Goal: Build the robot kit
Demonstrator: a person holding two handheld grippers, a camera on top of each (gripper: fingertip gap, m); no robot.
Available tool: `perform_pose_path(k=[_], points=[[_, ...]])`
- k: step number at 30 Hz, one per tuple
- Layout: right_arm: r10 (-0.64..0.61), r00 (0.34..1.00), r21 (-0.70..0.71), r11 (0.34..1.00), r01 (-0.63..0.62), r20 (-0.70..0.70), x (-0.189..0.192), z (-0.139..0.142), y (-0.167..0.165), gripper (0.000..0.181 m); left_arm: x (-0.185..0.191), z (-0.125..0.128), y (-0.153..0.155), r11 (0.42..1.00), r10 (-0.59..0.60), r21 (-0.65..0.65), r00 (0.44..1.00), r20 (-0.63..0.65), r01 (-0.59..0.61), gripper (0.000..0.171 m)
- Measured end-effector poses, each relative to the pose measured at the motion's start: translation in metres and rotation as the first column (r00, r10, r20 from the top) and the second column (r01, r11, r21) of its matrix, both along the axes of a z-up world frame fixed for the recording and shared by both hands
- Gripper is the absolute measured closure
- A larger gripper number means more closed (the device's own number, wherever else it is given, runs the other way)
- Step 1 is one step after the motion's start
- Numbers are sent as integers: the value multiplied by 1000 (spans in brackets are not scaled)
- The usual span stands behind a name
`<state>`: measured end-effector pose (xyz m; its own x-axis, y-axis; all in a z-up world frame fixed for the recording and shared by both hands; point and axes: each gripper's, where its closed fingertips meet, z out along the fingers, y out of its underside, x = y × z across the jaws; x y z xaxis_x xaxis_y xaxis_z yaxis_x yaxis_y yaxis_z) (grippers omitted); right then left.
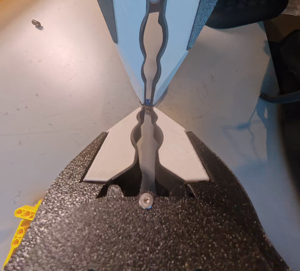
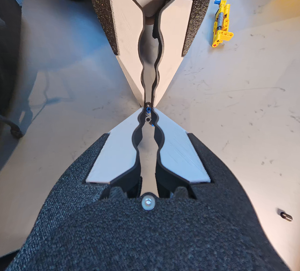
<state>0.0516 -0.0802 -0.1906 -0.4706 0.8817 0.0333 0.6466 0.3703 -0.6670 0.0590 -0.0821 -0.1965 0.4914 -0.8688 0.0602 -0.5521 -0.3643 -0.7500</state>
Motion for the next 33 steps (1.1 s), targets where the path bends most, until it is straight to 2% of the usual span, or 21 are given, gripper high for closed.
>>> perform_pose_path(k=[6,14,24,33], points=[[-12,1000,-39,999,13,22,0,-1,2,177,-1,0,2,1000,0,-26,1000,7,1,165],[-58,998,-211,976,60,14,-1,-1,3,177,-2,1,3,994,-5,-108,999,54,11,165],[-61,995,-140,989,50,-80,-1,-1,3,177,-2,0,3,1000,-11,-22,999,-39,10,165],[-124,989,-272,957,99,-77,-3,-2,4,177,-4,0,4,1000,-15,-19,998,-69,14,166]])
